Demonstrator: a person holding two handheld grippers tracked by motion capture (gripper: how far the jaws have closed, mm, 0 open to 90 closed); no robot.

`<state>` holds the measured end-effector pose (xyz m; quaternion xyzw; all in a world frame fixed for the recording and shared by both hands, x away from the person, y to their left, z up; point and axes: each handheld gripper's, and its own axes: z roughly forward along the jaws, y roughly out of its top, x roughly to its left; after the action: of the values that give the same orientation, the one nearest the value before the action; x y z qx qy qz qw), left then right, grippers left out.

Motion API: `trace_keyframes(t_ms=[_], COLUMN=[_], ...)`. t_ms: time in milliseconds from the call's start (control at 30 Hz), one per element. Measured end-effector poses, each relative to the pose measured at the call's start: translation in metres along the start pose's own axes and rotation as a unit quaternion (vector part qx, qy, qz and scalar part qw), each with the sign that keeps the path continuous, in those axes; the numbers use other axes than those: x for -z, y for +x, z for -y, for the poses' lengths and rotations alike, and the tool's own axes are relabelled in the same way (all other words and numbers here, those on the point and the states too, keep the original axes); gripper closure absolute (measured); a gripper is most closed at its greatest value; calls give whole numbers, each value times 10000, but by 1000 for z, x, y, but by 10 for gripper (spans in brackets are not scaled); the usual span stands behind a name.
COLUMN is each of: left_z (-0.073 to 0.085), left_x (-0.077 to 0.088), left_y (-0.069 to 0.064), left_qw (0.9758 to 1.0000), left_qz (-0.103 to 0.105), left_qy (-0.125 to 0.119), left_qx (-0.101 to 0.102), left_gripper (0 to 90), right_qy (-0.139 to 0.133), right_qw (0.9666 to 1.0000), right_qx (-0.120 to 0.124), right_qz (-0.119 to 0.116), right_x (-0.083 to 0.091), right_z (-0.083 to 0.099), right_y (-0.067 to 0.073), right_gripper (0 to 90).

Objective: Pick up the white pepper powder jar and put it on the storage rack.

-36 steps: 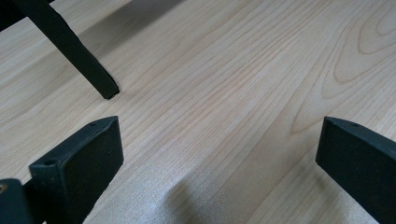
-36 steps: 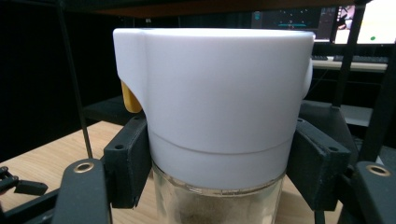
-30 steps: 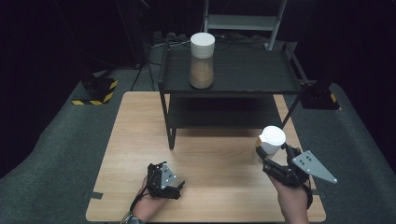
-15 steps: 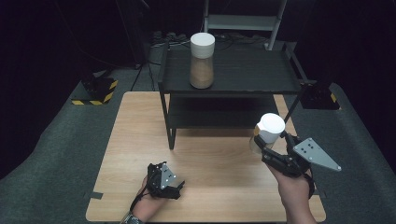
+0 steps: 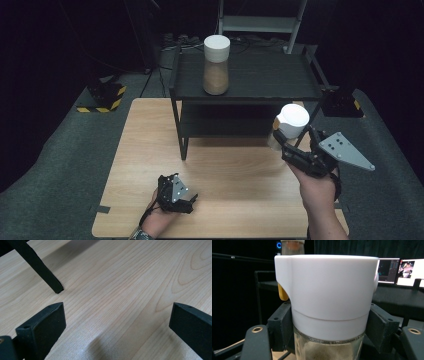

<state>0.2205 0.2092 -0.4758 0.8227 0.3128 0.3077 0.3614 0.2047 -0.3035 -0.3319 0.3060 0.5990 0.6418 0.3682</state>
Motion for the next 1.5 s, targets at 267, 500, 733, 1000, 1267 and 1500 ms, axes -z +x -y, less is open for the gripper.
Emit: trace_keyframes(t_ms=[267, 500, 733, 1000, 1267, 1500], left_z=[0, 0, 1, 2, 2, 2], left_x=[0, 0, 0, 1, 1, 1], left_y=[0, 1, 1, 1, 1, 2], left_qw=[10000, 10000, 10000, 10000, 10000, 10000], left_qz=[9, 18, 18, 33, 37, 45], left_qy=[-11, -14, -29, -42, -55, -56], left_qx=[7, 6, 11, 15, 0, 0], left_gripper=[10, 11, 10, 10, 11, 10], right_qy=[-82, -105, -130, -135, -155, -118], right_qw=[9999, 9999, 9998, 9996, 9993, 9991], right_qx=[67, 24, 0, 73, 27, 74], right_qz=[18, 56, 160, 246, 333, 411], right_x=[-8, -17, -33, -47, -60, -75], right_z=[-17, -30, -45, -58, -65, -68], right_y=[0, -2, -5, -6, -10, -13], right_gripper=[303, 303, 303, 303, 303, 303])
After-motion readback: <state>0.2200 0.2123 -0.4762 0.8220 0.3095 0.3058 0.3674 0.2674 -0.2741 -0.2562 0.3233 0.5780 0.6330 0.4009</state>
